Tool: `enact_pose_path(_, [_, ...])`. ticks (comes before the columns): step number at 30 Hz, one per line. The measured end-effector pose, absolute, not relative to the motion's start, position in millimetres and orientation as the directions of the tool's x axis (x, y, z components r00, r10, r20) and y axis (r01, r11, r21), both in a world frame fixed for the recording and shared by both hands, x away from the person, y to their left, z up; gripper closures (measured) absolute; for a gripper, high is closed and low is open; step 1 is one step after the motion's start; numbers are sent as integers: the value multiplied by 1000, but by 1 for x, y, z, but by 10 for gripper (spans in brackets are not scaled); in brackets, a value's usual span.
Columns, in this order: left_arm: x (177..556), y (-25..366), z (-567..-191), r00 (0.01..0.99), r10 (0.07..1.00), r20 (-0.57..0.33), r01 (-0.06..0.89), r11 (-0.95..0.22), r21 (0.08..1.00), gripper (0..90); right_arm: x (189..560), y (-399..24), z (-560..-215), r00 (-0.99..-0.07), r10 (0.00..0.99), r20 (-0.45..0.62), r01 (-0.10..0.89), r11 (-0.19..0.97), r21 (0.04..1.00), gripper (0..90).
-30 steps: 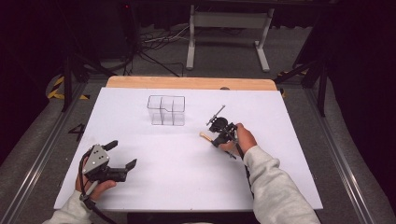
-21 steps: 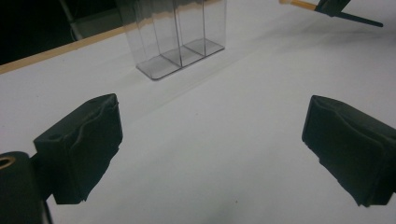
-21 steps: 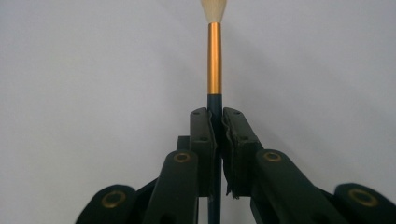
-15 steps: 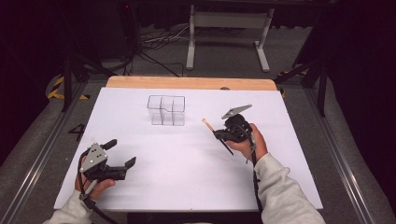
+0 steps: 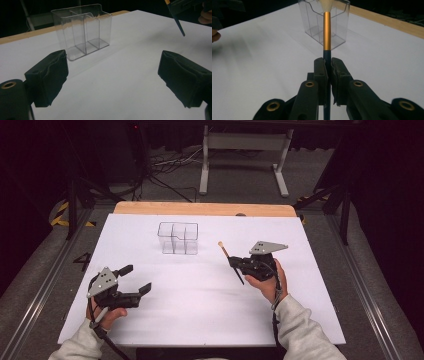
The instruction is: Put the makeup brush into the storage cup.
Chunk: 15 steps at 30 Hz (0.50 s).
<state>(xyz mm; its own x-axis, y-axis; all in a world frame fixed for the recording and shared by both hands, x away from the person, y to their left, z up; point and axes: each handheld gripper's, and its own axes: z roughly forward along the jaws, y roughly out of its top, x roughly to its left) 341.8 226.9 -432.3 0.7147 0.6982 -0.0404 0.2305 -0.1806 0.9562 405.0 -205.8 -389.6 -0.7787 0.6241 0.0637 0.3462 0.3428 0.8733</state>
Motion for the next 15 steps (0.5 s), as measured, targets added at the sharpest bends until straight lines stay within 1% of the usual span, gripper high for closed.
enact_pose_path(3, [343,219,-430,738,673,-51,227,-175,958,143,403,-204,-395,-775,627,79,348,320,881,838])
enact_pose_path(8, [349,184,-425,788,613,-66,221,-182,958,178,394,-195,-404,-803,593,60,282,290,914,838])
enact_pose_path(10, [354,170,-423,795,605,-41,206,-206,957,196,390,-191,-405,-811,583,50,265,290,919,838])
enact_pose_path(11, [358,159,-422,811,585,-28,194,-223,955,213,386,-187,-405,-815,578,45,252,283,925,838])
enact_pose_path(13, [361,154,-422,815,579,-30,194,-223,955,256,384,-185,-406,-822,568,41,239,279,930,838])
enact_pose_path(15, [366,141,-419,830,555,-58,198,-196,960,277,379,-182,-406,-831,555,36,214,260,942,838])
